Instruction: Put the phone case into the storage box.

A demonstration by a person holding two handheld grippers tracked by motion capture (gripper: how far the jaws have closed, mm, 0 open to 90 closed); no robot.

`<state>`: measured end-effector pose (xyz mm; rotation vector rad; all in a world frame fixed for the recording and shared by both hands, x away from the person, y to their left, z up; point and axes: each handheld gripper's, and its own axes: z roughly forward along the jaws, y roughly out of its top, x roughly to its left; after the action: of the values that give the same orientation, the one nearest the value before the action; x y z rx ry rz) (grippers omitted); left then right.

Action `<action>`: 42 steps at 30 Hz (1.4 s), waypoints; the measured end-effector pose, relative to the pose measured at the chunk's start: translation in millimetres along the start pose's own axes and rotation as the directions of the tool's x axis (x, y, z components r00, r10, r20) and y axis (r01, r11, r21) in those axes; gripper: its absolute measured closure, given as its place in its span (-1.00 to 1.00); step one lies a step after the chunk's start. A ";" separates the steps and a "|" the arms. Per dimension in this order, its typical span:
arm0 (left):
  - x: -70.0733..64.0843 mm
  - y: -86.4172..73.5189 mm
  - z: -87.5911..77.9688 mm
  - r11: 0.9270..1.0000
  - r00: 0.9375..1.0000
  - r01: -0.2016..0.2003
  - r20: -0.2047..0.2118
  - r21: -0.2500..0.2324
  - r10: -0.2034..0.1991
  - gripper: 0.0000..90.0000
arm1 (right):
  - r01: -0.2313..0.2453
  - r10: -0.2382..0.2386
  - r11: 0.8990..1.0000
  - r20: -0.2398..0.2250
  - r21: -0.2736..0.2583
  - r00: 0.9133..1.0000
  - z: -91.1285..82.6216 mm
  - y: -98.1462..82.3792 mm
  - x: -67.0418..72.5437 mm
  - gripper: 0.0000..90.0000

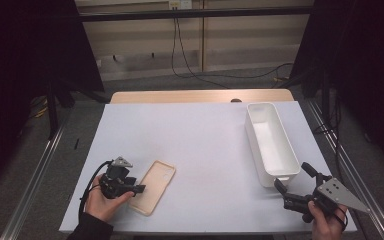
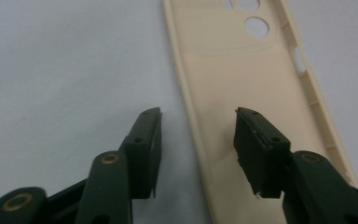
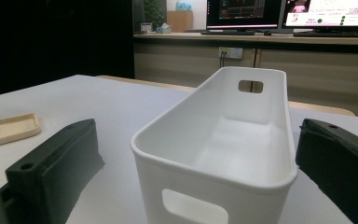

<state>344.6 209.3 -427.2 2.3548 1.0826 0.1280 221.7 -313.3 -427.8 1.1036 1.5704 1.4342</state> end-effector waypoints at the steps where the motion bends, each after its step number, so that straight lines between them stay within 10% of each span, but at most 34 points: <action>1: -0.5 0.2 0.0 1.000 1.000 0.002 -0.009 0.003 -0.002 0.24 | 0.001 -0.001 1.000 0.000 0.000 1.000 -0.1 0.0 0.0 -1.00; 26: 1.9 1.7 2.2 0.995 0.994 0.101 0.027 0.026 -0.102 0.77 | 0.005 -0.005 1.000 0.001 0.001 1.000 0.1 0.1 0.6 -1.00; 42: -5.0 4.6 2.9 0.997 0.997 0.069 -0.036 0.029 -0.068 0.94 | 0.005 -0.005 1.000 0.000 0.000 1.000 0.0 0.1 0.4 -1.00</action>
<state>345.2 201.9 -426.6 2.3471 1.1893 0.1292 221.6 -312.9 -427.7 1.0991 1.5723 1.4303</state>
